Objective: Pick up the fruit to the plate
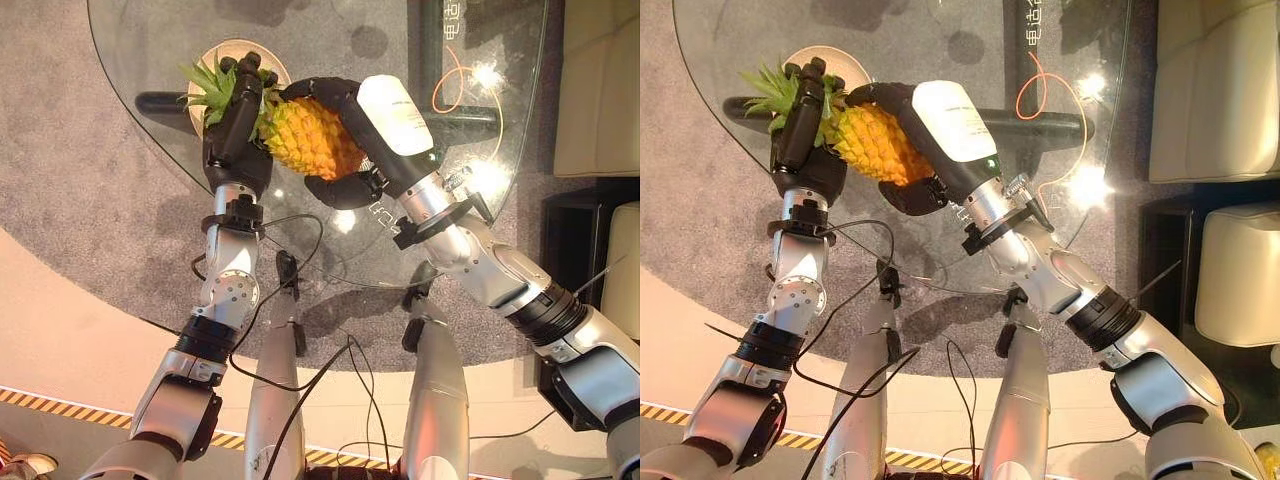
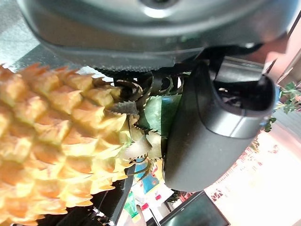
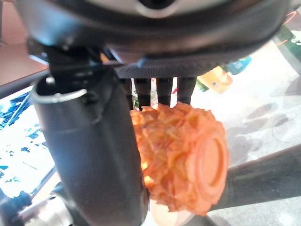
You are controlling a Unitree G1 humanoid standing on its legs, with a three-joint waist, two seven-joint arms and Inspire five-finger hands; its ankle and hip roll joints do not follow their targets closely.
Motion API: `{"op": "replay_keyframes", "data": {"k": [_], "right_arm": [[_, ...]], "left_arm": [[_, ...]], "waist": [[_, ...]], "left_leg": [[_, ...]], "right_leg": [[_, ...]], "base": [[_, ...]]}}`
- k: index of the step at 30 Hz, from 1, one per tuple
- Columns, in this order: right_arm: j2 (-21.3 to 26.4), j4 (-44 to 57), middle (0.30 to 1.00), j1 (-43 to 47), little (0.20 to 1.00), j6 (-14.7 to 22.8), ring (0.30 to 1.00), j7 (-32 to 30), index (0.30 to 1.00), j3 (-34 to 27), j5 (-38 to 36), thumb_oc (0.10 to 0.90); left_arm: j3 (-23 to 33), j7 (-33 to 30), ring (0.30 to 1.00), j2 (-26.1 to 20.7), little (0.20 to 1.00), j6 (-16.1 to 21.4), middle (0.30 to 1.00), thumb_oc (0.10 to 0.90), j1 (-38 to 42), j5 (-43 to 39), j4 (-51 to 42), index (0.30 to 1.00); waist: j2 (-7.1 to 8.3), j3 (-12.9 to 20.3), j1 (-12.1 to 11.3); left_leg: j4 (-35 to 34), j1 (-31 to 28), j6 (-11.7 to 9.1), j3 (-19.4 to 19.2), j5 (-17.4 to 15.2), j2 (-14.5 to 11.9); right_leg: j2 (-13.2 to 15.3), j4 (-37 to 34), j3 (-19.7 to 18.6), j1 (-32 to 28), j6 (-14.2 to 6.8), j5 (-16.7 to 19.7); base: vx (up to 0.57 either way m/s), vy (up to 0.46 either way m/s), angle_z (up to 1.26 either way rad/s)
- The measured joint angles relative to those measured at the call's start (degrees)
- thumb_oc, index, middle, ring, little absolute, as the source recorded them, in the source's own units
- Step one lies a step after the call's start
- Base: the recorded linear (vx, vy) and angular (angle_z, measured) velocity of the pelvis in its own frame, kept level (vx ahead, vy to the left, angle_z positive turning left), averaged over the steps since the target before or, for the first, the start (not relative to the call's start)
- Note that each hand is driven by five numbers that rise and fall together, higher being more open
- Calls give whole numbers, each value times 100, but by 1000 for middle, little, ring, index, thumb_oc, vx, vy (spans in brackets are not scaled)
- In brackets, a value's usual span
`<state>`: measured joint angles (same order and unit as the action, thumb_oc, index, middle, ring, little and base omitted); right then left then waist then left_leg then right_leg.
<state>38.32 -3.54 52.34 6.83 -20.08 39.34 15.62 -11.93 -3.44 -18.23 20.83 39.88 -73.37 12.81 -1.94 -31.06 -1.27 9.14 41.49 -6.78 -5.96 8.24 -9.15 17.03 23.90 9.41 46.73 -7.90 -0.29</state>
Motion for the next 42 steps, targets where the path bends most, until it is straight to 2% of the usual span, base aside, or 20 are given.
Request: {"op": "replay_keyframes", "data": {"k": [13, 14, 15, 17, 31, 42], "right_arm": [[-14, 0, 300, 0, 200, 10, 300, -10, 300, -16, 0, 100], [-20, 0, 446, 0, 370, 10, 446, -14, 446, -19, 0, 270], [-18, 0, 547, 0, 488, 10, 547, -18, 547, -19, 0, 388], [-19, 0, 900, -1, 900, 9, 900, -19, 900, -19, 1, 800], [-85, 0, 900, -35, 900, 7, 900, -19, 900, -18, 15, 800], [-96, 0, 900, -36, 900, 2, 900, -19, 900, -20, 17, 800]], "left_arm": [[4, -1, 300, 40, 200, 79, 300, 100, 5, 131, -7, 300], [8, -1, 300, 40, 200, 84, 300, 100, 7, 161, -7, 300], [9, -1, 300, 40, 200, 84, 300, 100, 7, 179, -7, 300], [8, -1, 300, 43, 200, 84, 300, 100, 6, 180, -7, 300], [159, -11, 300, 146, 200, 255, 300, 100, 87, 392, -38, 300], [168, -401, 300, 229, 200, 375, 300, 100, 90, 679, -50, 300]], "waist": [[5, -2, 17], [4, -2, 19], [5, -2, 19], [5, -2, 20], [5, -2, 24], [5, -2, 25]], "left_leg": [[21, 79, 0, 5, 0, 0], [21, 78, 0, 5, 0, 0], [22, 78, 0, 5, 0, 0], [26, 78, 0, 5, 0, 0], [41, 77, 2, 8, 1, 0], [40, 83, 2, 10, 1, -1]], "right_leg": [[0, 11, -6, 73, 0, 0], [0, 12, -7, 73, 0, 0], [0, 14, -8, 73, 0, 0], [0, 21, -8, 73, 0, 0], [1, 38, -11, 73, 0, 0], [1, 37, -8, 78, 0, 0]], "base": [[0, 0, 0], [0, 0, 0], [0, 0, 0], [0, 0, 0], [0, 0, 0], [0, 0, 0]]}}
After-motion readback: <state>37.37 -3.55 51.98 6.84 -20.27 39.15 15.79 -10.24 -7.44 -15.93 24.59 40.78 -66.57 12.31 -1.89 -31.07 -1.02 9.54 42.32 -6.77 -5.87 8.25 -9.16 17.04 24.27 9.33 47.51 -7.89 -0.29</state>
